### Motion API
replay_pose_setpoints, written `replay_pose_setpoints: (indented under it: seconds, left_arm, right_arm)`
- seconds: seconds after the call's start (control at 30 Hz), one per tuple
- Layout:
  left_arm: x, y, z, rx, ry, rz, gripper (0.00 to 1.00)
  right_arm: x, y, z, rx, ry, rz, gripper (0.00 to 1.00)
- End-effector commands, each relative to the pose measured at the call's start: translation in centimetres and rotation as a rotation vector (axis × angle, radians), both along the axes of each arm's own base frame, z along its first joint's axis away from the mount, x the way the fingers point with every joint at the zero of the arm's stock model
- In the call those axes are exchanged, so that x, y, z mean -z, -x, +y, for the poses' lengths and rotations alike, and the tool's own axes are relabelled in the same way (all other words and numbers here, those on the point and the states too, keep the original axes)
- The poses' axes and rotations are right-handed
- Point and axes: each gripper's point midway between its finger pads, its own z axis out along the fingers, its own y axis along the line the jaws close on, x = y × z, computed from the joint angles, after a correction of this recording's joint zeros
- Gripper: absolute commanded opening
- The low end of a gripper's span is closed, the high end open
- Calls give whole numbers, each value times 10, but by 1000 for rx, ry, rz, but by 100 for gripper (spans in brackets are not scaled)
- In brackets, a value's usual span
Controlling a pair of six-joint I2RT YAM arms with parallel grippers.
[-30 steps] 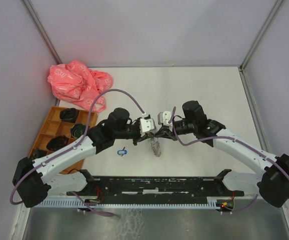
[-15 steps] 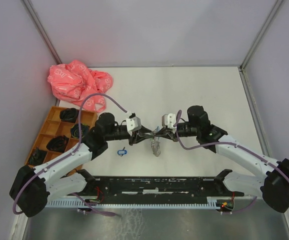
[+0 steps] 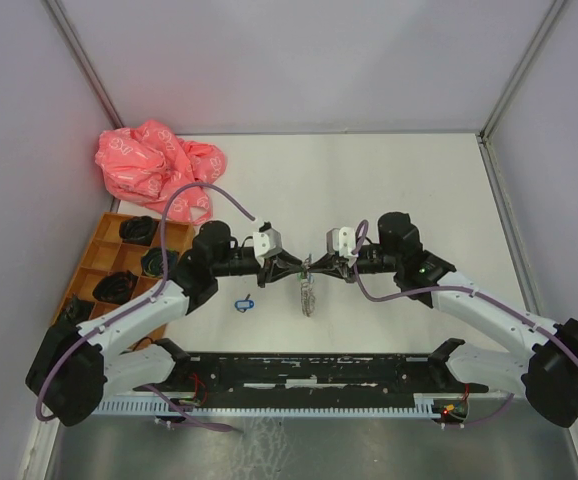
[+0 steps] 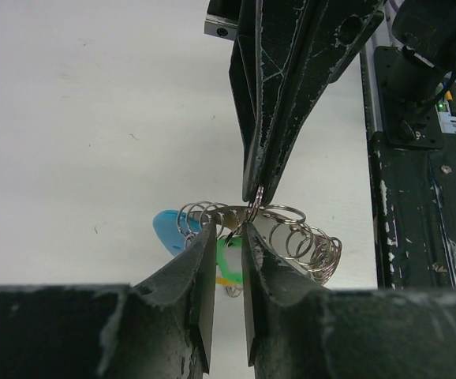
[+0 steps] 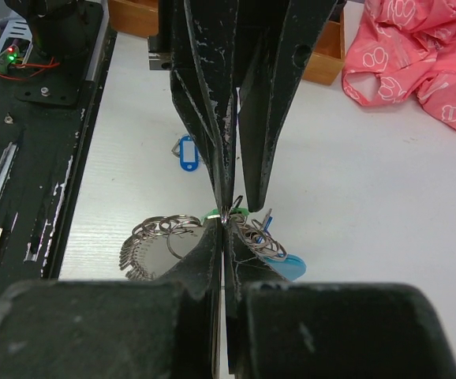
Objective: Put the keys on the keyring
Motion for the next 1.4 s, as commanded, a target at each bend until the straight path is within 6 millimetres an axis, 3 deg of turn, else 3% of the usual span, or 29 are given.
replay_pose_setpoints:
  seconds: [0.0, 0.17, 0.4, 0.6, 0.9, 1.37]
  left_arm:
    - [-9, 5, -5, 57, 37, -8, 25]
    - [4, 8, -10, 102, 16, 49, 3]
    - [13, 12, -14, 142, 1, 99, 3]
    - [6, 10, -15, 127, 33, 98, 16]
    - [-12, 9, 1, 18, 109, -53, 33]
    - [-28, 5, -5, 19, 172, -53, 35]
  right_arm:
    - [-30, 3, 4, -38, -93, -80, 1]
    - [-37, 5, 6, -48, -126, -81, 1]
    - [-47, 5, 8, -39, -193, -91, 1]
    - [-48, -1, 11, -16, -225, -93, 1]
    - [-38, -6, 2, 45, -168, -103, 1]
    - [-38, -6, 4, 38, -172, -93, 1]
